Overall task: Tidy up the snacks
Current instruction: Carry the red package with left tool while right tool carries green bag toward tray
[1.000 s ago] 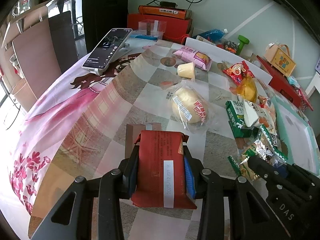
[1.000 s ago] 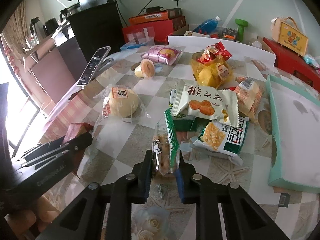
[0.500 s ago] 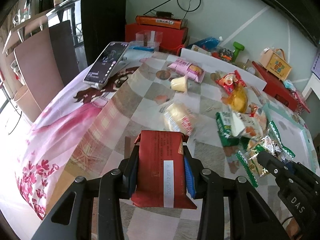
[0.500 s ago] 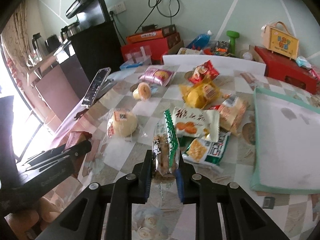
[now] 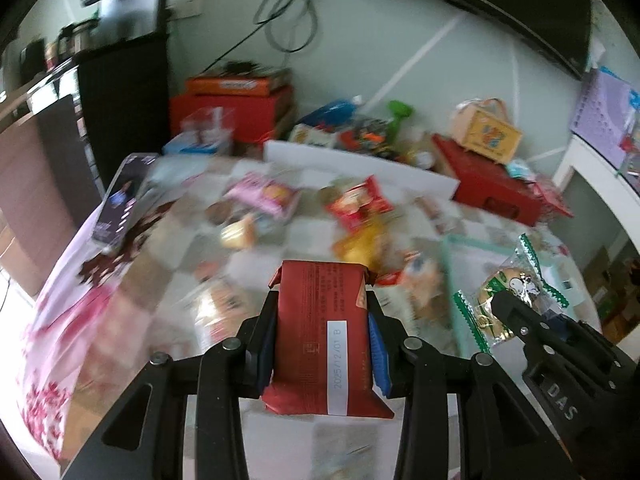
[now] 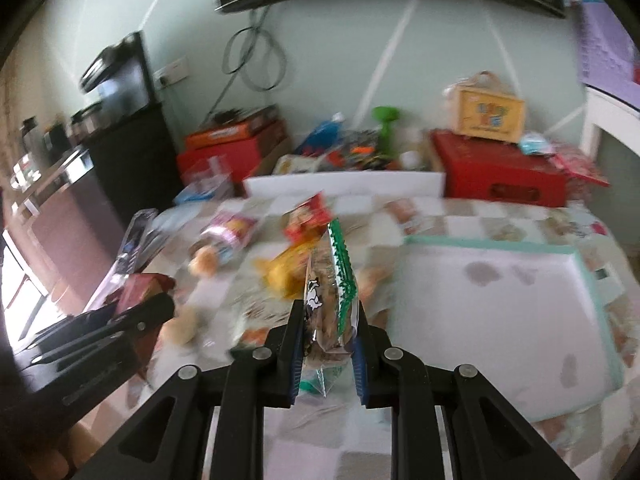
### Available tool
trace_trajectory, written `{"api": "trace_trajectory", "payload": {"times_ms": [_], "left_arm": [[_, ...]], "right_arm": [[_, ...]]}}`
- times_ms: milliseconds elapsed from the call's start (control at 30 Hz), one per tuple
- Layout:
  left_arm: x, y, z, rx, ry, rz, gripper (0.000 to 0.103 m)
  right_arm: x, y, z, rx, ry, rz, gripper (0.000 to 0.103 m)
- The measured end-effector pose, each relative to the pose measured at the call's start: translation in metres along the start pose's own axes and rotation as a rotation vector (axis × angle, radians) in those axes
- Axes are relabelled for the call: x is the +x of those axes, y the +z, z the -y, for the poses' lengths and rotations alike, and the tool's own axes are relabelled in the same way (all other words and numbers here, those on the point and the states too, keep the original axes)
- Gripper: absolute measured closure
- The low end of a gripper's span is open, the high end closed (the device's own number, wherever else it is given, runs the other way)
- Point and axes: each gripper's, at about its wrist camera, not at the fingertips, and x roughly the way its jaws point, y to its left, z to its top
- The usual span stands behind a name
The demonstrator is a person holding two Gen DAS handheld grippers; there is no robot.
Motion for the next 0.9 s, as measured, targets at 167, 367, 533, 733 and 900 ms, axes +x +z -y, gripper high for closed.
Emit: {"api": "trace_trajectory", "payload": {"times_ms": [167, 367, 533, 733, 900], "left_arm": [[0.005, 0.018, 0.04, 0.056, -0.069, 0.018, 0.062], [0.026, 0.031, 0.082, 0.089, -0.146, 0.006, 0.062], [0.053, 0.032, 0.114, 0.116, -0.195, -0.034, 0.062], [0.078, 0.026, 0.152, 0.175, -0.246, -0.066, 0.062], [0.093, 0.015, 0.182, 0.237, -0.294, -0.09, 0.062]], "right_arm": [[0.0, 0.014, 0.041, 0.087, -0.082, 0.02, 0.081], [0.007, 0.025, 0.089, 0.221, -0.211, 0.013, 0.081], [0.013, 0.027, 0.131, 0.311, -0.326, 0.016, 0.081], [0.017, 0.016, 0.175, 0.382, -0.45, -0.008, 0.081], [0.017, 0.006, 0.203, 0.437, -0.557, -0.016, 0.081]]}}
